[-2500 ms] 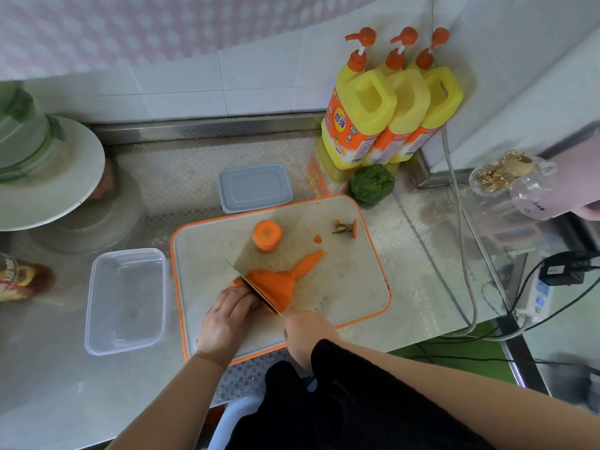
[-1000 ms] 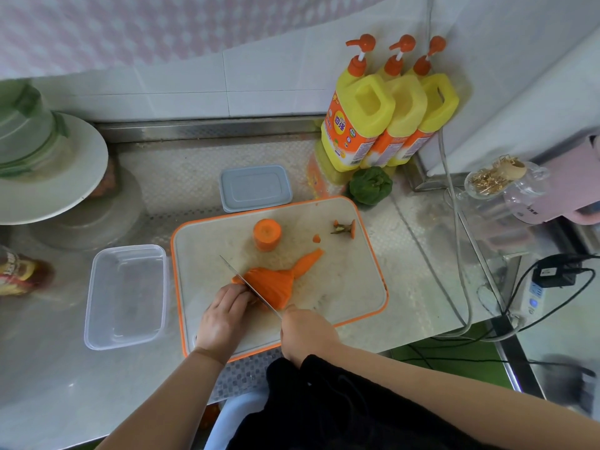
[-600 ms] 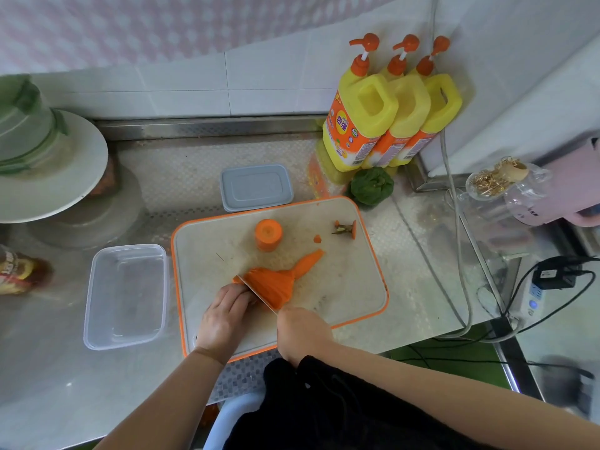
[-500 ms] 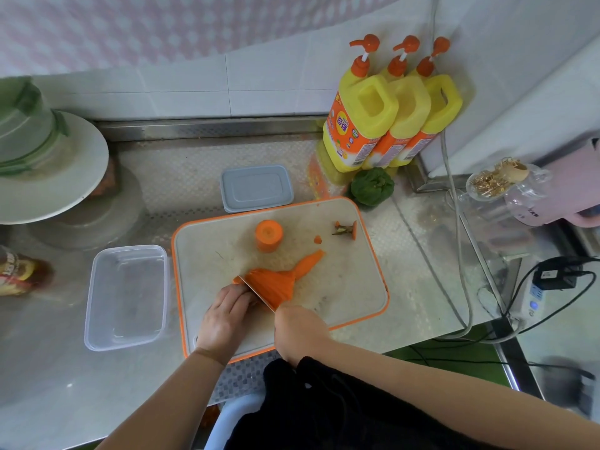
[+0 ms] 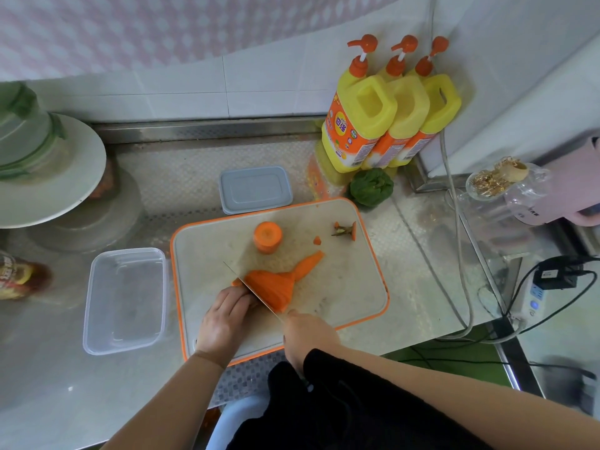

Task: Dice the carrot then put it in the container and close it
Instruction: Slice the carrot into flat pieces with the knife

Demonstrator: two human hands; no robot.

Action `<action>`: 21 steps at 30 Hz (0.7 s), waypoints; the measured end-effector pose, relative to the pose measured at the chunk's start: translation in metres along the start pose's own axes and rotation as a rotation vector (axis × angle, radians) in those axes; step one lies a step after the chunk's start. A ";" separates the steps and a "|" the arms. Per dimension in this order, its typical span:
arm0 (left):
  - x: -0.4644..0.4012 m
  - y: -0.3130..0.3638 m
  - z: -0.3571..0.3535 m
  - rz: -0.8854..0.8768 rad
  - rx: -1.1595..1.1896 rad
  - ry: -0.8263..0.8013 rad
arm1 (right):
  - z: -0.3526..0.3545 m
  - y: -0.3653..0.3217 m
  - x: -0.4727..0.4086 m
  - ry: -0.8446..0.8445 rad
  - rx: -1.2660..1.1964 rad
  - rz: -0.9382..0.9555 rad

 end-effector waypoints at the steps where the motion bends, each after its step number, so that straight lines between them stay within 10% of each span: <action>1: 0.000 0.000 0.000 0.004 -0.005 -0.001 | -0.001 0.000 0.000 -0.004 0.002 0.001; 21: -0.004 0.004 0.004 -0.015 0.003 0.027 | -0.014 0.011 -0.014 -0.003 -0.092 0.113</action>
Point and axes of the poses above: each hand's wrist, its own x-axis away from the middle knuckle, its own z-axis out of the back of the hand, y = z × x, the point moved 4 cm from there along -x, towards the middle knuckle, and after that the axes turned 9 degrees about -x, right-handed, at the moved point
